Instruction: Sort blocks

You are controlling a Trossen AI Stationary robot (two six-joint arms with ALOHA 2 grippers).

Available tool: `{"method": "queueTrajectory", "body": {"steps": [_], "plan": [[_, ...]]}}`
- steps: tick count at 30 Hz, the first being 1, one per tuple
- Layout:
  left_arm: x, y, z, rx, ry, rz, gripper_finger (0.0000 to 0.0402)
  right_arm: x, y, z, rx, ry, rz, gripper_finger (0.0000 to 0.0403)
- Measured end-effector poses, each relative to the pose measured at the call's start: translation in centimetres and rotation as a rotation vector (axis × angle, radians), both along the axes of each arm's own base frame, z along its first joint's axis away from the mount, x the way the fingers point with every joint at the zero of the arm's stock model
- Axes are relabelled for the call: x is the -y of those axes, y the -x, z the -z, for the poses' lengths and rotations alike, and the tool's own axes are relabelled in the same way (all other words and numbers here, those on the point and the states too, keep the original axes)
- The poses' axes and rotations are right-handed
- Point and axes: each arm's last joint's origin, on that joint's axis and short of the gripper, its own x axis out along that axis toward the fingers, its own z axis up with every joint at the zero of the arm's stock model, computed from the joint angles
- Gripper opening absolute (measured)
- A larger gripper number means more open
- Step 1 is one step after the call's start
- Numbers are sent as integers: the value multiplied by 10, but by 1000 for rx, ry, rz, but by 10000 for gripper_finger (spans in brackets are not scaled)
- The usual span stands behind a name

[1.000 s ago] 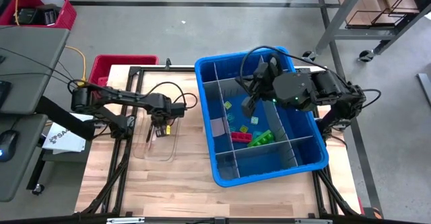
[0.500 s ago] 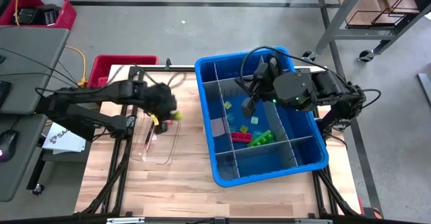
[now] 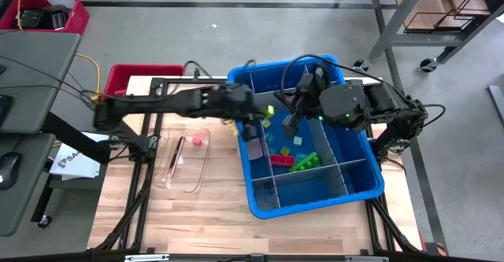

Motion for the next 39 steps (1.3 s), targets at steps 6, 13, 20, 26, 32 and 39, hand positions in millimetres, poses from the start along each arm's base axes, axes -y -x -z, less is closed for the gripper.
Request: {"method": "queueTrajectory", "body": {"steps": [6,13,20,26,32,39], "plan": [[-4,-41,5,-68,1,50,96,0,0,0,0,0,-1,0],[-4,-17,-12,-275,15,13,181,0,0,1,-13,2,-2,0],[-4,52,-16,-282,138,-271,207,0,2,3,-48,23,-8,0],[19,124,30,-252,405,-562,207,0,2,4,-56,33,-7,0],[40,172,79,-286,643,-794,207,2,2,5,-79,53,-8,0],[44,184,121,-364,682,-952,207,3,2,5,-79,53,-1,0]]}}
